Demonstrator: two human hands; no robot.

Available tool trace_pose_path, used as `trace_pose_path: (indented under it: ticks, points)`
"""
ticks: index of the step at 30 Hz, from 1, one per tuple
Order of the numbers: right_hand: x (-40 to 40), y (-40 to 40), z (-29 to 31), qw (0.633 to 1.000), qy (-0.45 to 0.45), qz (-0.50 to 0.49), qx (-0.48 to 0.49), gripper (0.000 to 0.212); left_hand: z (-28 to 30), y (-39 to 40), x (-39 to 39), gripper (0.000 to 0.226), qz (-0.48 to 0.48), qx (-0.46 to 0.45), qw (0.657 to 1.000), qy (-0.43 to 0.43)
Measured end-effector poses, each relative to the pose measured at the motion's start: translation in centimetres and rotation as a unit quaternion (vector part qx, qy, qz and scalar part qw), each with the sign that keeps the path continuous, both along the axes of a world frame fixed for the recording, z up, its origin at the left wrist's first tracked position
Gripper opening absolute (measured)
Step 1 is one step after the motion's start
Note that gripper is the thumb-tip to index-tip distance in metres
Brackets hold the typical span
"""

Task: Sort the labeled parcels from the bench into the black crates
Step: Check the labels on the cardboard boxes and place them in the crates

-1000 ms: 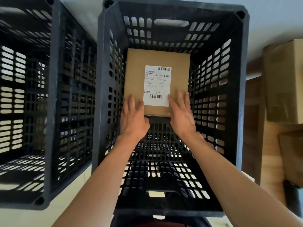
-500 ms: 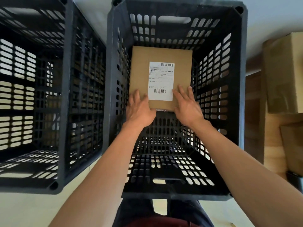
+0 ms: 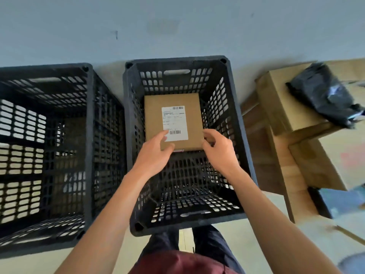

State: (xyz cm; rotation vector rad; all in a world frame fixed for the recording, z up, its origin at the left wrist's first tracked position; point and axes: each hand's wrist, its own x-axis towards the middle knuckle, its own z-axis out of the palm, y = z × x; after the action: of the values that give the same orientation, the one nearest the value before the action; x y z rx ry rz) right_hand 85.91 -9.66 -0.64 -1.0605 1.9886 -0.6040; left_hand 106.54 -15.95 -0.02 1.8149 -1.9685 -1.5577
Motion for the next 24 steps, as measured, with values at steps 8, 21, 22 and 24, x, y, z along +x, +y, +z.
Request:
trace_pose_path:
  ticks: [8, 21, 22, 24]
  points:
    - [-3.3, 4.6, 7.1, 0.989, -0.011, -0.129, -0.077, 0.032, 6.1, -0.1, -2.9, 0.045, -0.051, -0.085, 0.991, 0.087]
    - [-14.0, 19.8, 13.6, 0.943, 0.030, -0.296, -0.149, 0.030, 12.4, 8.0, -20.1, 0.045, -0.238, -0.158, 0.941, 0.183]
    - [-15.0, 21.3, 13.9, 0.938, 0.030, -0.309, -0.155, 0.030, 12.8, 9.2, -21.7, 0.045, -0.252, -0.161, 0.936, 0.187]
    - [-17.1, 24.5, 14.4, 0.924, 0.035, -0.337, -0.180, 0.032, 13.5, 11.6, -24.9, 0.047, -0.281, -0.169, 0.925, 0.190]
